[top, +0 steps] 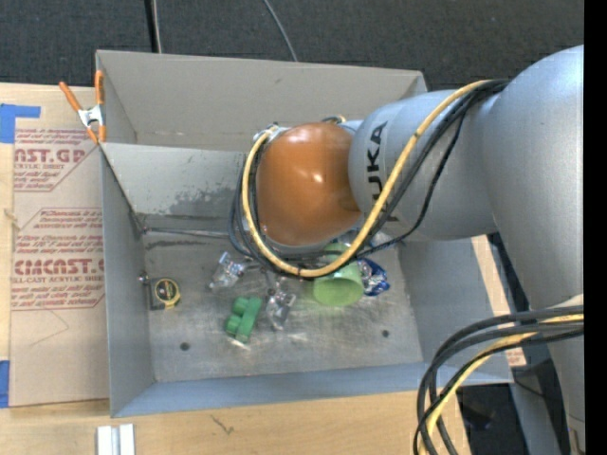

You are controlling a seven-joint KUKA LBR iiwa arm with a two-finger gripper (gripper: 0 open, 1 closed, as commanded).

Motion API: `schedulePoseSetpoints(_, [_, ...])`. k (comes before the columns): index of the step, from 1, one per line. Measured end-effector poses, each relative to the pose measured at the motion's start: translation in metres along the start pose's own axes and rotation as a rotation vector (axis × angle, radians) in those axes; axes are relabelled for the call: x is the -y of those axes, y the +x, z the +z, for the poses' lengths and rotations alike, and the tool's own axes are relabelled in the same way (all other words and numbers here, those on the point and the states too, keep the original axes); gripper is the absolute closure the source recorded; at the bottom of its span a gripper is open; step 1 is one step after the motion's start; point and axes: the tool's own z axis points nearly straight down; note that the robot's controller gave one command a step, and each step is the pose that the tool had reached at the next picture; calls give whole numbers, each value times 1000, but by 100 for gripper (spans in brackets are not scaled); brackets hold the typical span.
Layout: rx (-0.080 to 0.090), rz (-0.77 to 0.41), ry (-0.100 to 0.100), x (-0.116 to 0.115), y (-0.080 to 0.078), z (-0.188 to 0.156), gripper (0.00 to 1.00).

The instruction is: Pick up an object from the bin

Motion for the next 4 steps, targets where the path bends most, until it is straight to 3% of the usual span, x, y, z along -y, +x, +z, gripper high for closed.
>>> schedulePoseSetpoints(1, [5, -22, 2, -4, 4, 30, 0])
schedulePoseSetpoints(2, [1, -20, 0, -4, 2, 29, 0])
schedulePoseSetpoints(3, [5, -20, 2, -3, 1, 26, 100])
schedulePoseSetpoints(4, [5, -20, 5, -3, -2, -40, 100])
